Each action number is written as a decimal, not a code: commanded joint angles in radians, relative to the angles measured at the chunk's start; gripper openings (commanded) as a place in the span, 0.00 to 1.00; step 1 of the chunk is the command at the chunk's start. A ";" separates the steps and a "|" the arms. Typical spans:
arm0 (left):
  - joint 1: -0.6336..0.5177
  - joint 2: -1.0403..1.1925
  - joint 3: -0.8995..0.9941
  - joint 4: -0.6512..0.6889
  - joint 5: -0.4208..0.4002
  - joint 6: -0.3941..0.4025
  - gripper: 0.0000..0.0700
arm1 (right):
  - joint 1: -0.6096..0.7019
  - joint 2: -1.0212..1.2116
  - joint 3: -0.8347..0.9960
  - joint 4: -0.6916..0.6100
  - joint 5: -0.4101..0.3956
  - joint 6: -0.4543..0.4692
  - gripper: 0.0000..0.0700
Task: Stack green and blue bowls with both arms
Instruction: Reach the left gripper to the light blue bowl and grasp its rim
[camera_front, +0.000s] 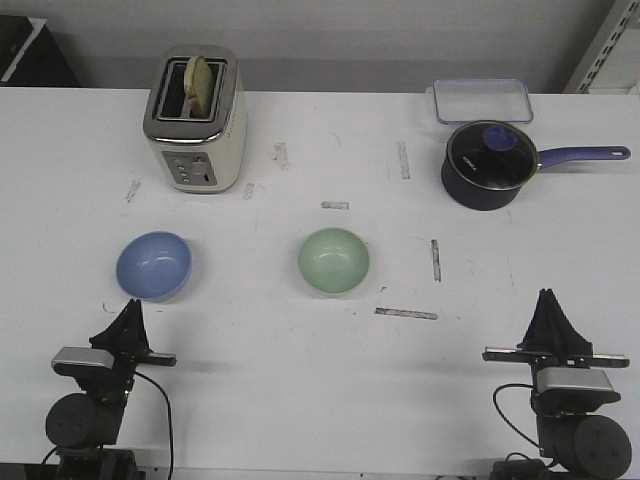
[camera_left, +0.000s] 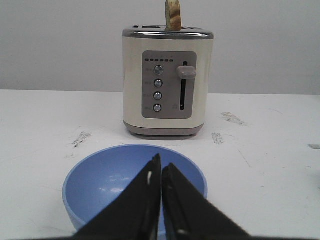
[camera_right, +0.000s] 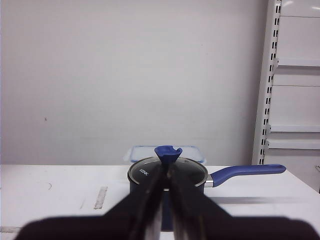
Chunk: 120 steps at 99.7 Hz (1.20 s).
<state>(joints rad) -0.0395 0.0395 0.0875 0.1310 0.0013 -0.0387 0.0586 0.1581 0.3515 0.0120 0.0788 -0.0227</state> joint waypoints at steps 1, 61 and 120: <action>0.001 0.027 0.055 -0.018 -0.002 -0.003 0.00 | 0.001 -0.001 0.005 0.011 0.001 -0.004 0.01; 0.001 0.507 0.480 -0.235 -0.002 0.008 0.00 | 0.001 -0.001 0.005 0.011 0.000 -0.004 0.01; 0.058 0.997 0.883 -0.626 -0.002 -0.085 0.06 | 0.001 -0.001 0.005 0.011 0.001 -0.004 0.01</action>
<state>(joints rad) 0.0006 1.0000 0.9195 -0.4484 -0.0002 -0.0677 0.0586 0.1581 0.3515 0.0120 0.0788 -0.0231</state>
